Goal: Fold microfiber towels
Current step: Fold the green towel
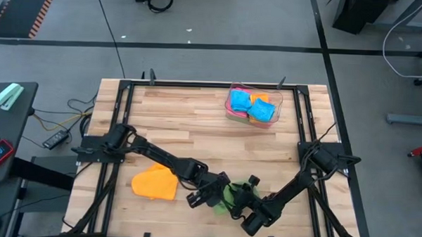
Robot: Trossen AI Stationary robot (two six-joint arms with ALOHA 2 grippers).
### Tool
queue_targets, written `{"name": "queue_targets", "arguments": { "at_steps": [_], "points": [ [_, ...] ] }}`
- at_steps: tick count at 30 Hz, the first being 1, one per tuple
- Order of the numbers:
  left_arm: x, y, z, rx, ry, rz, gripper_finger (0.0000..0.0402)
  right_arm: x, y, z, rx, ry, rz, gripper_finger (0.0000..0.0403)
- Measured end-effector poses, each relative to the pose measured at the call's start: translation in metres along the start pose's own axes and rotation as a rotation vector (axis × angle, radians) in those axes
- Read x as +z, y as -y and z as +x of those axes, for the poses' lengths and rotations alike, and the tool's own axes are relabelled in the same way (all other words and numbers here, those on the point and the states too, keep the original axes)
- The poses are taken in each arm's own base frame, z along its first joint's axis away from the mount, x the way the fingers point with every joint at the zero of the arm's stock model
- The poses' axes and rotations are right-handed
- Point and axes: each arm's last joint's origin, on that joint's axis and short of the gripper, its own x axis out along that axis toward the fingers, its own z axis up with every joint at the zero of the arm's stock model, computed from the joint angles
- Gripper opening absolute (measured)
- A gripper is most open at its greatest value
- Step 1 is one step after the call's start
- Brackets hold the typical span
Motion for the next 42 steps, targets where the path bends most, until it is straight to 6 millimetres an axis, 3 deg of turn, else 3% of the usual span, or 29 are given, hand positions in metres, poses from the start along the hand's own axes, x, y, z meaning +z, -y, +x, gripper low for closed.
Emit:
{"name": "queue_targets", "arguments": {
  "at_steps": [8,14,19,26,35,42],
  "points": [
    [0.005,0.010,-0.004,-0.023,-0.016,0.017,0.0162,0.002,0.001,-0.006,0.015,-0.007,0.010,0.0126],
    [0.008,0.025,0.013,0.064,-0.120,0.082,0.0203,0.001,0.001,-0.006,0.013,-0.008,0.046,0.0126],
    [0.007,0.034,0.029,0.111,-0.180,0.187,0.0208,0.000,0.001,-0.007,0.015,-0.008,0.067,0.0126],
    [0.002,0.038,0.043,0.132,-0.236,0.274,0.0155,-0.001,0.000,-0.009,0.018,-0.001,0.091,0.0126],
    [0.004,0.034,0.047,0.168,-0.204,0.321,0.0019,-0.001,0.000,-0.010,0.022,0.002,0.099,0.0126],
    [0.004,0.024,0.039,0.077,-0.141,0.232,0.0013,0.005,0.002,-0.015,0.042,-0.018,0.088,0.0126]
  ]
}}
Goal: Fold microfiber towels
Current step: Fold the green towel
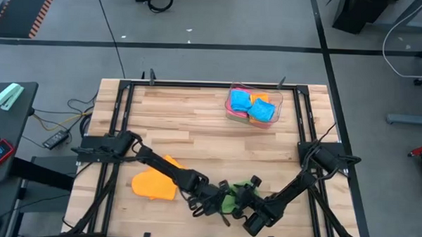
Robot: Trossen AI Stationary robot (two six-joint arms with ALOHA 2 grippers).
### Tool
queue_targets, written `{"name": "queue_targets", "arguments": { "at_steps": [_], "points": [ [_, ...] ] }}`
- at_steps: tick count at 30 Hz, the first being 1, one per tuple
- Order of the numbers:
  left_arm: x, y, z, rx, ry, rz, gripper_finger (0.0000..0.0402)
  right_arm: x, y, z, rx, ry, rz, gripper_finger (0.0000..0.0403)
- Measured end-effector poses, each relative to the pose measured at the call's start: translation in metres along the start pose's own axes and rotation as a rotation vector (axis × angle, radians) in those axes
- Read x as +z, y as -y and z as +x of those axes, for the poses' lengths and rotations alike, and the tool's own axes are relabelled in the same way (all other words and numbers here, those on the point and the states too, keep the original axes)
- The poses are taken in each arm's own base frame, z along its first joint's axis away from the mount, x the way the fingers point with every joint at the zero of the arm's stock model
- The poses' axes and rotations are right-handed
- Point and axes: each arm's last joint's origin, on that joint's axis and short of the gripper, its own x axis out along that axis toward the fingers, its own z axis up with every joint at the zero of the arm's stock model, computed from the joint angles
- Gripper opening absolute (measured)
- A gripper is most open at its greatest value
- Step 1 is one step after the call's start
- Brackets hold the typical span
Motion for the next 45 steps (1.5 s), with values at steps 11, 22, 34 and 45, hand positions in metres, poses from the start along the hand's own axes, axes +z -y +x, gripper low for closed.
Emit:
{"name": "queue_targets", "arguments": {
  "at_steps": [11,22,34,45],
  "points": [
    [0.007,-0.022,-0.027,-0.183,0.021,-0.139,0.0013,0.036,0.009,-0.040,0.097,0.024,0.005,0.0126],
    [0.011,-0.030,-0.040,-0.240,0.061,-0.118,0.0015,0.021,0.003,-0.051,0.128,0.035,0.037,0.0126],
    [0.010,-0.043,-0.038,-0.162,0.128,-0.120,0.0014,-0.001,-0.021,-0.005,0.162,-0.008,0.032,0.0126],
    [0.011,-0.053,-0.038,-0.095,0.178,-0.091,0.0019,0.009,-0.017,-0.024,0.207,-0.035,0.002,0.0126]
  ]
}}
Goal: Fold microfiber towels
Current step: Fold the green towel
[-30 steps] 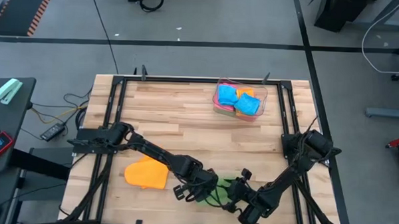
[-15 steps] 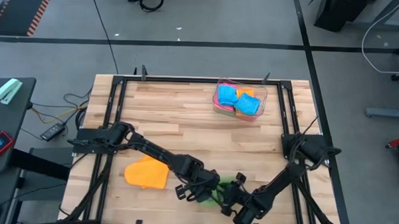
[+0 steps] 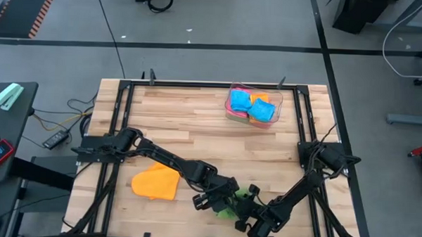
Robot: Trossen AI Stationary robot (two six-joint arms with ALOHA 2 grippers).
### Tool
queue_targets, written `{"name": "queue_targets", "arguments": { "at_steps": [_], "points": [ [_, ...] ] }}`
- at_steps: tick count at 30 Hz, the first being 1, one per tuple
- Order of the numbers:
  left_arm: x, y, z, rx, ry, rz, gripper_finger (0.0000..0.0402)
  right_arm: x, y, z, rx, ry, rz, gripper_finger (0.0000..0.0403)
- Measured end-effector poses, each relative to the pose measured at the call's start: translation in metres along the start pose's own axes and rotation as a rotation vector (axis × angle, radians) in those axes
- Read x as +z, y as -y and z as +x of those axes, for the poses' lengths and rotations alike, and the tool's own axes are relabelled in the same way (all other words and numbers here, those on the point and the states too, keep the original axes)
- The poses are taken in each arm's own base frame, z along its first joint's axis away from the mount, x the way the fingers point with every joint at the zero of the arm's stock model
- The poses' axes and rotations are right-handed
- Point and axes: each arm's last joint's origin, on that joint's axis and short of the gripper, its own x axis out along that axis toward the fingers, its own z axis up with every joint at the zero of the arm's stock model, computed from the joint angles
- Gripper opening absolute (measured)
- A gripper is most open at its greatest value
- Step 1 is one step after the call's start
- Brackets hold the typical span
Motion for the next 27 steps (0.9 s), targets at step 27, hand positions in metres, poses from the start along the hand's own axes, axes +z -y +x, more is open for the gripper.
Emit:
{"name": "queue_targets", "arguments": {
  "at_steps": [27],
  "points": [
    [-0.001,0.003,0.001,-0.021,-0.019,-0.003,0.0022,-0.017,0.040,-0.057,-0.201,-0.083,-0.055,0.0126]
  ]
}}
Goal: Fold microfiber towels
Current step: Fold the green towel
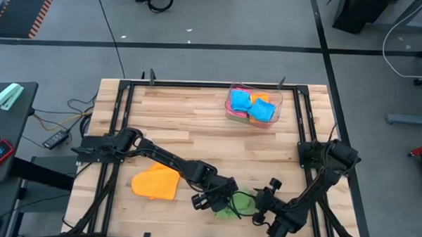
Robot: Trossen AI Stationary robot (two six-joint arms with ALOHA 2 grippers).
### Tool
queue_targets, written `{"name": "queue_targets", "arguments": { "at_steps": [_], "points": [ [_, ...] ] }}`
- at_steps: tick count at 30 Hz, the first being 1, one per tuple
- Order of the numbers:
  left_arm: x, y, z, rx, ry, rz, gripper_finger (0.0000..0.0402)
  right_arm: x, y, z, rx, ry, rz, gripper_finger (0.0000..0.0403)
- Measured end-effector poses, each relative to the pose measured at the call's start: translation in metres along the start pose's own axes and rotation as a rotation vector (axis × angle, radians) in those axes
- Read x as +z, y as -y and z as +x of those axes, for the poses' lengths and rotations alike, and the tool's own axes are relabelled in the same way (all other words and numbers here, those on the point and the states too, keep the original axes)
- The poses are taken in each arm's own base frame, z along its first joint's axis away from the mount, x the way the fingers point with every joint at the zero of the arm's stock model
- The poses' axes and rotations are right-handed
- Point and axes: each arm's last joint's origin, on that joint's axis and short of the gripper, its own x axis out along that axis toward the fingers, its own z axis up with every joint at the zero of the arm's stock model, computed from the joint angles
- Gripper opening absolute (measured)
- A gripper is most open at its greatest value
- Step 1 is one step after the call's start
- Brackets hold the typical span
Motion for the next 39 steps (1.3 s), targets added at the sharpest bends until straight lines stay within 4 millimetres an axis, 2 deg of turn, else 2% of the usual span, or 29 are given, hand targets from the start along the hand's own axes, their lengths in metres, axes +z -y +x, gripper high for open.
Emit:
{"name": "queue_targets", "arguments": {
  "at_steps": [5,9,16,23,32,39],
  "points": [
    [0.000,-0.001,0.000,0.004,0.003,0.001,0.0020,-0.021,-0.002,0.016,0.059,-0.025,0.066,0.0126],
    [0.001,-0.002,0.000,0.016,0.016,0.003,0.0032,-0.028,-0.001,0.023,0.100,0.013,0.100,0.0126],
    [0.002,-0.008,0.005,0.062,0.058,0.032,0.0021,-0.029,-0.002,0.025,0.132,0.026,0.103,0.0126],
    [-0.007,-0.008,0.033,0.113,0.010,0.093,0.0030,-0.029,-0.003,0.025,0.137,0.016,0.098,0.0126],
    [-0.001,-0.017,0.032,0.215,0.058,0.118,0.0028,-0.030,-0.003,0.025,0.135,0.014,0.095,0.0126],
    [-0.002,-0.017,0.030,0.221,0.034,0.137,0.0035,-0.030,-0.003,0.026,0.135,0.018,0.096,0.0126]
  ]
}}
